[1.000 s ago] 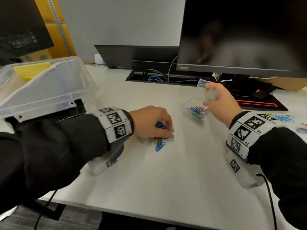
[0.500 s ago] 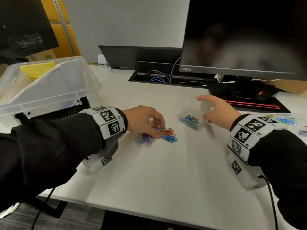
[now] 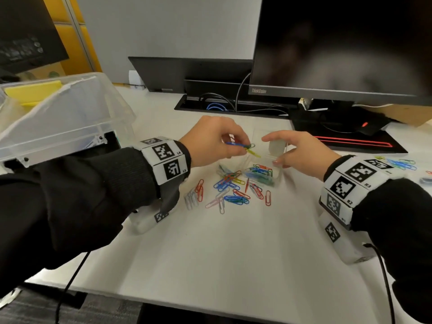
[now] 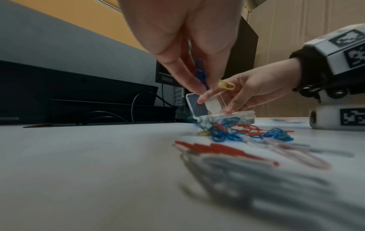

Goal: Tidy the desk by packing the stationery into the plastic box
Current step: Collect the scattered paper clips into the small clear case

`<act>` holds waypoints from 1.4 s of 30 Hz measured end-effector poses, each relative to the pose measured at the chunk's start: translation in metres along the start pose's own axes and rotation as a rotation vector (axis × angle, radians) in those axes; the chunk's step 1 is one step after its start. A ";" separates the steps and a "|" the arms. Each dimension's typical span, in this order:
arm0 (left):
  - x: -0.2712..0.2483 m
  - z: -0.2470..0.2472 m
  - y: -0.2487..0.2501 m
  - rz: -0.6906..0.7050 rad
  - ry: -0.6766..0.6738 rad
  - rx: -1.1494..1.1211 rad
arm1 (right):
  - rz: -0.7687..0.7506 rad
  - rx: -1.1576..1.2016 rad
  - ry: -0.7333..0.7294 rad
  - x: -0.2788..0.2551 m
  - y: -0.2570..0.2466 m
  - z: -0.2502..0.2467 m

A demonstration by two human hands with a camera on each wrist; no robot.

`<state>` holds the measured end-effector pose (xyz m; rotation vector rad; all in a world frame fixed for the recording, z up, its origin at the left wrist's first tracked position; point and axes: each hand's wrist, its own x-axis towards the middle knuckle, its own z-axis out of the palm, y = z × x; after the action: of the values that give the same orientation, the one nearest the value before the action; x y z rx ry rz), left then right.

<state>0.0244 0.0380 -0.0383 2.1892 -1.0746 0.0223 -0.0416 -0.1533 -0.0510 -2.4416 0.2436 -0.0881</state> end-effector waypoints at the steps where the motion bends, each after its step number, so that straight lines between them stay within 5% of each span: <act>1: 0.004 0.002 0.002 0.009 0.040 -0.034 | -0.004 0.003 -0.006 0.000 0.000 0.000; 5: 0.015 0.014 0.012 0.063 0.031 -0.004 | -0.044 0.021 -0.021 0.000 -0.002 0.001; 9: 0.012 0.016 0.011 0.036 -0.277 0.185 | -0.060 0.023 -0.039 -0.001 -0.002 0.003; 11: 0.008 0.009 0.007 0.006 -0.219 0.206 | -0.055 0.024 -0.034 0.000 -0.001 0.003; 14: 0.000 0.000 -0.005 -0.147 -0.162 0.350 | -0.051 0.014 -0.025 0.002 0.000 0.003; 17: -0.010 -0.003 -0.012 -0.305 -0.419 0.445 | -0.060 0.007 -0.029 0.003 0.000 0.001; 20: -0.021 0.000 -0.007 -0.216 -0.536 0.343 | -0.057 0.011 -0.033 0.003 0.000 0.000; 26: -0.021 0.007 0.009 0.035 -0.429 0.134 | -0.038 -0.048 0.035 0.004 0.000 -0.002; 33: -0.012 0.036 0.030 0.374 -0.685 0.222 | -0.021 -0.032 0.078 0.005 0.002 -0.005; 40: -0.022 0.006 -0.003 0.198 -0.464 0.244 | -0.021 -0.009 0.066 0.004 0.002 -0.004; 42: -0.028 0.002 -0.009 0.046 -0.547 0.348 | -0.018 0.004 0.044 0.005 0.002 -0.004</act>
<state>0.0114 0.0603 -0.0530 2.5582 -1.5104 -0.4210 -0.0371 -0.1581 -0.0495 -2.4403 0.2405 -0.1500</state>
